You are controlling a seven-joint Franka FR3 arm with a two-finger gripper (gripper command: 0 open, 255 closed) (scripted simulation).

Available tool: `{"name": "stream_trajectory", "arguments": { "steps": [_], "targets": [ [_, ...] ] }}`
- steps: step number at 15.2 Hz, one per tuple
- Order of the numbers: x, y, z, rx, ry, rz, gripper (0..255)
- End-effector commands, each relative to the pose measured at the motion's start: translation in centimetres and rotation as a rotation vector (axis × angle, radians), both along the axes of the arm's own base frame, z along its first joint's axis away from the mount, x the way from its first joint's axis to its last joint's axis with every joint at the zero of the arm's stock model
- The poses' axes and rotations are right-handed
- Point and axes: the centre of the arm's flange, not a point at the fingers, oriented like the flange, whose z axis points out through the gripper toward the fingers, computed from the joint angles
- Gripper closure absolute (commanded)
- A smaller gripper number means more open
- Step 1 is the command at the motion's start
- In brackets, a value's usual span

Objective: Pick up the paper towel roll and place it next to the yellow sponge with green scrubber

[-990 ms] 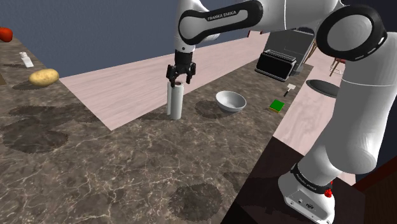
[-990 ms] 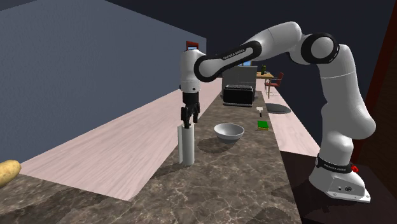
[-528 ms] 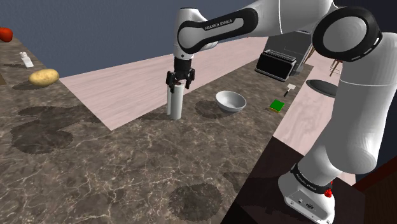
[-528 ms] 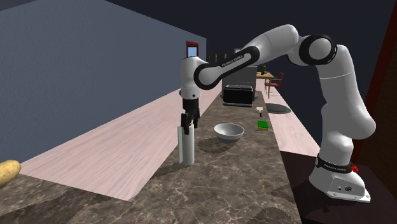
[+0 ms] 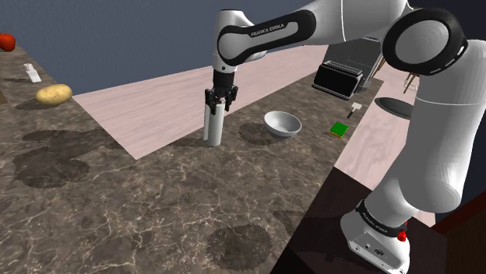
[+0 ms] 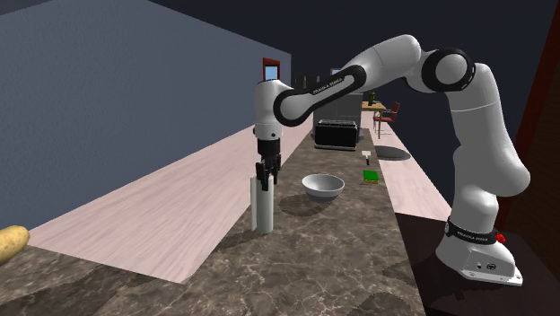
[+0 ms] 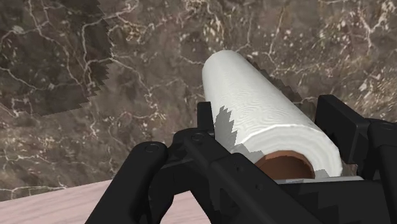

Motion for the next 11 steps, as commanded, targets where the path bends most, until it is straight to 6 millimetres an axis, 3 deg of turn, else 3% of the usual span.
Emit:
{"name": "stream_trajectory", "arguments": {
  "steps": [1, 7, 11],
  "targets": [
    [0.0, 0.1, -0.1, 0.0, 0.002, 0.001, 255],
    [0.0, 0.1, -0.1, 0.0, 0.002, 0.001, 255],
    [0.0, 0.1, 2.0, 0.0, 0.002, 0.001, 255]
  ]
}}
